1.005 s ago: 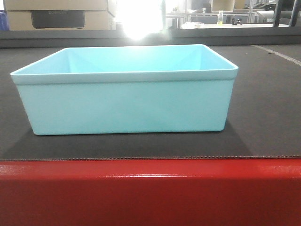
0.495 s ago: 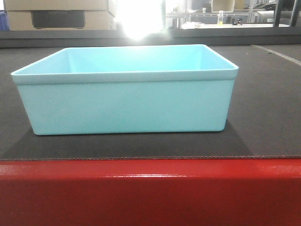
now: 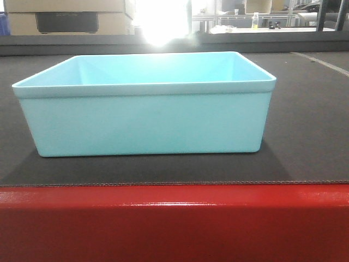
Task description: Fetch blue bin and place on conveyor start
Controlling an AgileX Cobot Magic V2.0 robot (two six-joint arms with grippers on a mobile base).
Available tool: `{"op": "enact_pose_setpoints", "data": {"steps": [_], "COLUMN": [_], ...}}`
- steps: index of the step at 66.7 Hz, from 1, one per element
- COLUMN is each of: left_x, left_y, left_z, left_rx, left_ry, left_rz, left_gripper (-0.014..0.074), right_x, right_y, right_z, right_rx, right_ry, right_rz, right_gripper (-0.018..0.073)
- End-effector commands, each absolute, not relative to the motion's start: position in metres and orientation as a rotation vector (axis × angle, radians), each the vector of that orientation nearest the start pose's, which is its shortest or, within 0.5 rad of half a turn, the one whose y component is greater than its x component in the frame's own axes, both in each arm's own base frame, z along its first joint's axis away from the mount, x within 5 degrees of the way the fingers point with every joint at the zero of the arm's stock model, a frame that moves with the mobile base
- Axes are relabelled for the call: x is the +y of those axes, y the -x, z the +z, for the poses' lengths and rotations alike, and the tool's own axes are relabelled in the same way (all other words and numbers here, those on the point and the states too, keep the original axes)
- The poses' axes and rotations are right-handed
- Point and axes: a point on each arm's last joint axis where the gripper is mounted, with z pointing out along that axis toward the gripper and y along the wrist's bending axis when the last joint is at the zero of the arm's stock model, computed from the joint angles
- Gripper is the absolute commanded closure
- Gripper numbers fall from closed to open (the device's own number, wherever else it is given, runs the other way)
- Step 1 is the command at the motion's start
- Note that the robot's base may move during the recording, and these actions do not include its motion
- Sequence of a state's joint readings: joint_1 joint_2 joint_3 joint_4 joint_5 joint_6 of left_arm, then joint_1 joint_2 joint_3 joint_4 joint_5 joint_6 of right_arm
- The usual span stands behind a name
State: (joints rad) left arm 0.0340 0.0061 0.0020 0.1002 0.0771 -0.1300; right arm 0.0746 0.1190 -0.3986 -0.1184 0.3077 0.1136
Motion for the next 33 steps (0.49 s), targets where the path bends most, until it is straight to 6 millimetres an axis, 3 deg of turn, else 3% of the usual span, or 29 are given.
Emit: {"op": "enact_pose_setpoints", "data": {"steps": [1, 33], "left_x": [0.0027, 0.0027], "left_y": [-0.0564, -0.0564], "left_z": [0.2079, 0.2079], "left_rx": [1.541, 1.541], "left_ry": [0.051, 0.051], "left_rz": [0.016, 0.016], "left_gripper": [0.0707, 0.0707], "right_x": [-0.0004, -0.0003], "right_y": [-0.0407, -0.0411], "right_z": [0.3126, 0.3122], "right_rx": [1.48, 1.474], "right_ry": [0.038, 0.028], "right_rz": [0.016, 0.019], "right_gripper": [0.0721, 0.0721]}}
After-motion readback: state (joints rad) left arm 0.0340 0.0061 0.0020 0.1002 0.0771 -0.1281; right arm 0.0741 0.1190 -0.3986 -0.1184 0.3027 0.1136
